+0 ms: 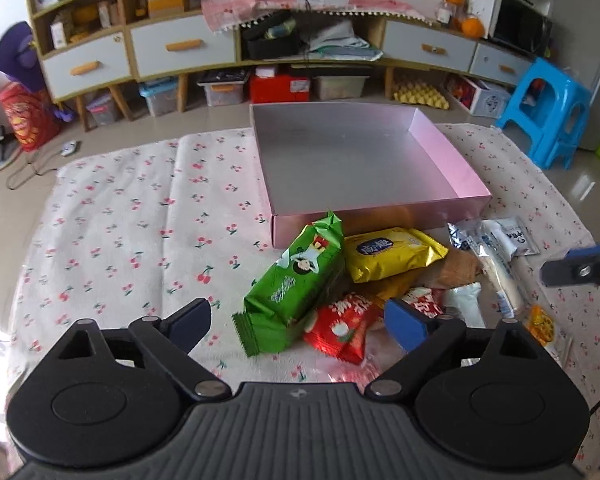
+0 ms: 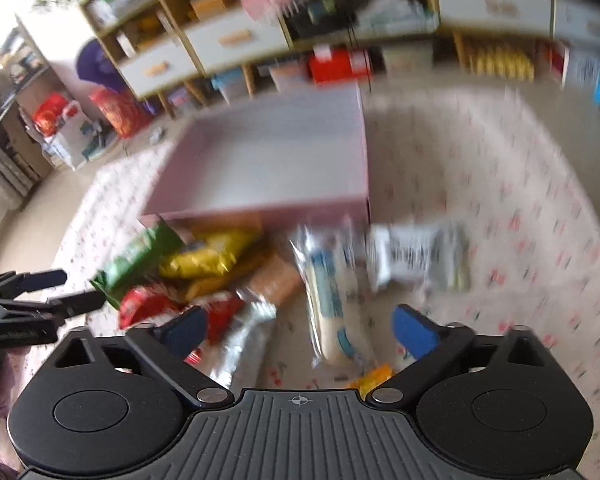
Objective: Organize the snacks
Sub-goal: 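Grasp the green snack bag with the left gripper while the right gripper grasps the white milk-bread bag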
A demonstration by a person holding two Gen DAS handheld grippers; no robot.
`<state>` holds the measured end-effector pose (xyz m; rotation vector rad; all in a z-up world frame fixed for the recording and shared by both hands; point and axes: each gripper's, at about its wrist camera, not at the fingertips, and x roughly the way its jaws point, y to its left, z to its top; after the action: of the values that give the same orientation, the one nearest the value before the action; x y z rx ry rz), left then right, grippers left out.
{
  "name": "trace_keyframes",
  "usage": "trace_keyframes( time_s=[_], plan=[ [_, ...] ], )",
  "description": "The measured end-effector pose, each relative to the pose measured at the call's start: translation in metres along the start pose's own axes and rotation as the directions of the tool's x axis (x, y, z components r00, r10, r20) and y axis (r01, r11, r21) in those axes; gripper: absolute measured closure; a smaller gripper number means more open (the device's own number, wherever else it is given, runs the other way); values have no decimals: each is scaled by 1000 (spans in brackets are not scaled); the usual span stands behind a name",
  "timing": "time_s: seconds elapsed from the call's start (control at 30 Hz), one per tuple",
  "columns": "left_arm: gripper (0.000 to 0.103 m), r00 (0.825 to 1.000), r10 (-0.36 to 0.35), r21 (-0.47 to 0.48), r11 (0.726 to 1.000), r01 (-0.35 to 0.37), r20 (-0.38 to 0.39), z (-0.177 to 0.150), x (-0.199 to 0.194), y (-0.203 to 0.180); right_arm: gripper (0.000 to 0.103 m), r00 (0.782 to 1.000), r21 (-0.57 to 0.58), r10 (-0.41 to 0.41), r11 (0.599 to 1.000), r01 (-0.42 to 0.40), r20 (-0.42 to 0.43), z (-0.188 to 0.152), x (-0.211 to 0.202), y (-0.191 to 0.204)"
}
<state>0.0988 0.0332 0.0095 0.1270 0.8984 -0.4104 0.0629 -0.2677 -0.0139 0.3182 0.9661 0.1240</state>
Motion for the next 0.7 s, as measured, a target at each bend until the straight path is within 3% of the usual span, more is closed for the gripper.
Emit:
trace_keyframes(
  time_s=[0.17,0.37,0.6,0.7],
  plan=[
    [21,998,-68,18,998,68,-6,3,16,7,21,999,89,30,996,-27,-30,2,18,-18],
    [27,999,-46,88,995,48,-15,2,30,3,34,998,76,-3,997,8,-64,-1,36,-16],
    [37,998,-51,27,998,52,-28,8,42,11,50,993,47,-71,996,76,-89,-1,53,-10],
    [36,998,-45,25,999,46,-45,8,49,13,56,992,42,-93,994,97,-87,-2,57,-10]
  ],
)
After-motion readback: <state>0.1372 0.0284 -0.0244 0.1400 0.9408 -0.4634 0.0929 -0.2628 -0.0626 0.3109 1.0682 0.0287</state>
